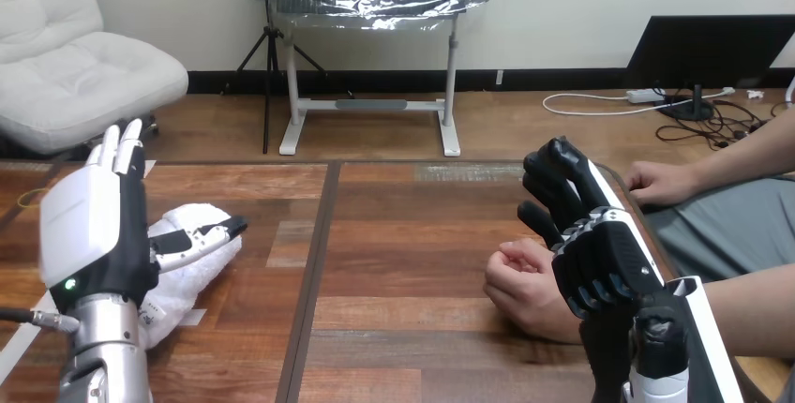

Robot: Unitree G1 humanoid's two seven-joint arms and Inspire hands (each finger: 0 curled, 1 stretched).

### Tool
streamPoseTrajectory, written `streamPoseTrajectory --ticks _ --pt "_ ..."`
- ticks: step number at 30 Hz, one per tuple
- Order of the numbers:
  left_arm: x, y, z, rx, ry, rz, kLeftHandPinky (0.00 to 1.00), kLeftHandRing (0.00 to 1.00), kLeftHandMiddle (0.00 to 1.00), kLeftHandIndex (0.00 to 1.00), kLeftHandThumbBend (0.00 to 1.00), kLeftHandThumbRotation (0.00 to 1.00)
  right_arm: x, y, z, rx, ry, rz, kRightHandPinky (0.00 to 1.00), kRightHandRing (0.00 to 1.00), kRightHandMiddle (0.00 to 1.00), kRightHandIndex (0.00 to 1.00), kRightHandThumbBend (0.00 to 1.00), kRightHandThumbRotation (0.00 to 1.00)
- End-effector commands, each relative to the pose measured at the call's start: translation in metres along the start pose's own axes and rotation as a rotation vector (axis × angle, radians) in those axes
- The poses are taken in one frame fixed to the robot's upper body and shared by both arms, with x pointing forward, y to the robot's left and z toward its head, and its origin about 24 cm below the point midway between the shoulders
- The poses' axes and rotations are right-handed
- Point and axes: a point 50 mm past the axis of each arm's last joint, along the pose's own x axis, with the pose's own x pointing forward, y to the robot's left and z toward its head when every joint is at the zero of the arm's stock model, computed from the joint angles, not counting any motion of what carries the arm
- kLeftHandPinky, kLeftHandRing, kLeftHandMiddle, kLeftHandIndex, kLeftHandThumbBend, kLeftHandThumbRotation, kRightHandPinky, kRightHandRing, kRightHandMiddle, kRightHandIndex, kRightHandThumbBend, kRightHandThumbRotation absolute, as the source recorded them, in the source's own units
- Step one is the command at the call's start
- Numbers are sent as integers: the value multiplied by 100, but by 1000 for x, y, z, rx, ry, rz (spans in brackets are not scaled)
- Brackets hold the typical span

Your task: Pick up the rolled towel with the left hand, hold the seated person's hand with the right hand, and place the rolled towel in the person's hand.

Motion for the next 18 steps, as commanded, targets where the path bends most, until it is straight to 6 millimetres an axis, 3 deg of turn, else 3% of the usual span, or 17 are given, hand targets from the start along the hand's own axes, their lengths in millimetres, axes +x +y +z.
streamPoseTrajectory --ticks 1,18 --pt "10 14 21 37 -71 54 87 92 94 91 96 37 7 1 4 6 -59 3 94 96 93 94 69 100" --pt "9 7 14 112 -14 31 86 91 94 91 96 33 7 2 4 14 -64 9 93 96 93 94 69 100"
